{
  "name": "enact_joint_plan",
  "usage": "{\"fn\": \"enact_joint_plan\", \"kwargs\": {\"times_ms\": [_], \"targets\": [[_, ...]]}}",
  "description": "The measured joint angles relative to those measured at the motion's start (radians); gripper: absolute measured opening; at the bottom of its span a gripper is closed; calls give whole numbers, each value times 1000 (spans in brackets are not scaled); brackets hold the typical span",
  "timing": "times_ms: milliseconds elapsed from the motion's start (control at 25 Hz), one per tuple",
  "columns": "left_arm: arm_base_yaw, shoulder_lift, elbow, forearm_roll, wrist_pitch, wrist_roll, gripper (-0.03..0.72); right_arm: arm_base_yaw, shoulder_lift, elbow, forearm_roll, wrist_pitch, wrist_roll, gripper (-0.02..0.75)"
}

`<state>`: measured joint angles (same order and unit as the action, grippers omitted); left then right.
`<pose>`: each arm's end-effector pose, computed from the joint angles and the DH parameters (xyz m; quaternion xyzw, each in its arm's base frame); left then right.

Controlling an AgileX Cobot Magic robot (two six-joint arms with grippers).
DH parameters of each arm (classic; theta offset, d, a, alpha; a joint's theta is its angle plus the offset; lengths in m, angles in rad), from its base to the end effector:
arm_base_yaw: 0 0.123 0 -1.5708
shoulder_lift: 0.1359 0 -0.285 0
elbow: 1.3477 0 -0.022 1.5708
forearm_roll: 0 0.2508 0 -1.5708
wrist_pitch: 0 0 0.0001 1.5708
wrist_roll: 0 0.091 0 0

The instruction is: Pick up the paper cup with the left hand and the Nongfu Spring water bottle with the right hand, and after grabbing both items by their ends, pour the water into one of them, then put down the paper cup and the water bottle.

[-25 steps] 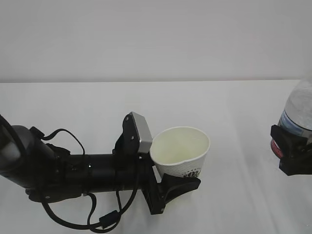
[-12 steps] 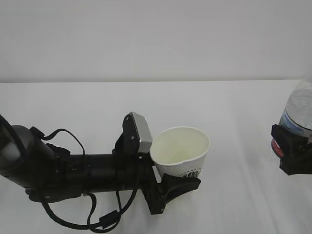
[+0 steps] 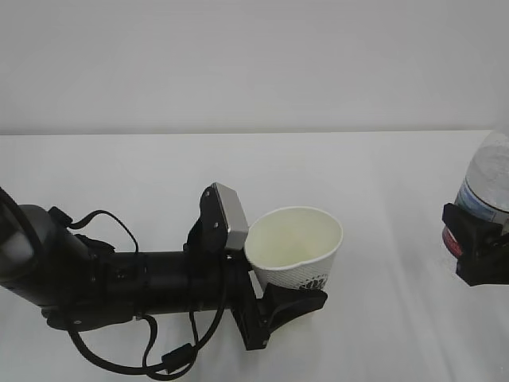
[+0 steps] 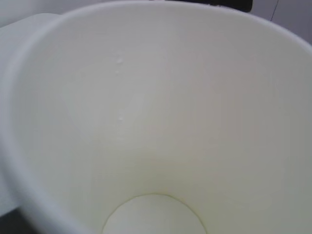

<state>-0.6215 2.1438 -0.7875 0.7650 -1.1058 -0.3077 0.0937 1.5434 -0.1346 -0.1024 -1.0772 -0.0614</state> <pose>0.2511 -0.2491 0.0848 0.4498 0.6450 -0.3996 0.4712 0.2002 0.0270 0.1465 -0.1077 0.7810 0.0305 0.6144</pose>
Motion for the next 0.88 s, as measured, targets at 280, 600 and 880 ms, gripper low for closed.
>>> {"fn": "enact_joint_plan", "kwargs": {"times_ms": [280,600,880], "targets": [[0,0,0,0,0,0,538,0,0,0,16,0,0,494],[0,0,0,0,2,0,538,0,0,0,19,0,0,494],[0,0,-36,0,86,0,538,0,0,0,19,0,0,494]]}}
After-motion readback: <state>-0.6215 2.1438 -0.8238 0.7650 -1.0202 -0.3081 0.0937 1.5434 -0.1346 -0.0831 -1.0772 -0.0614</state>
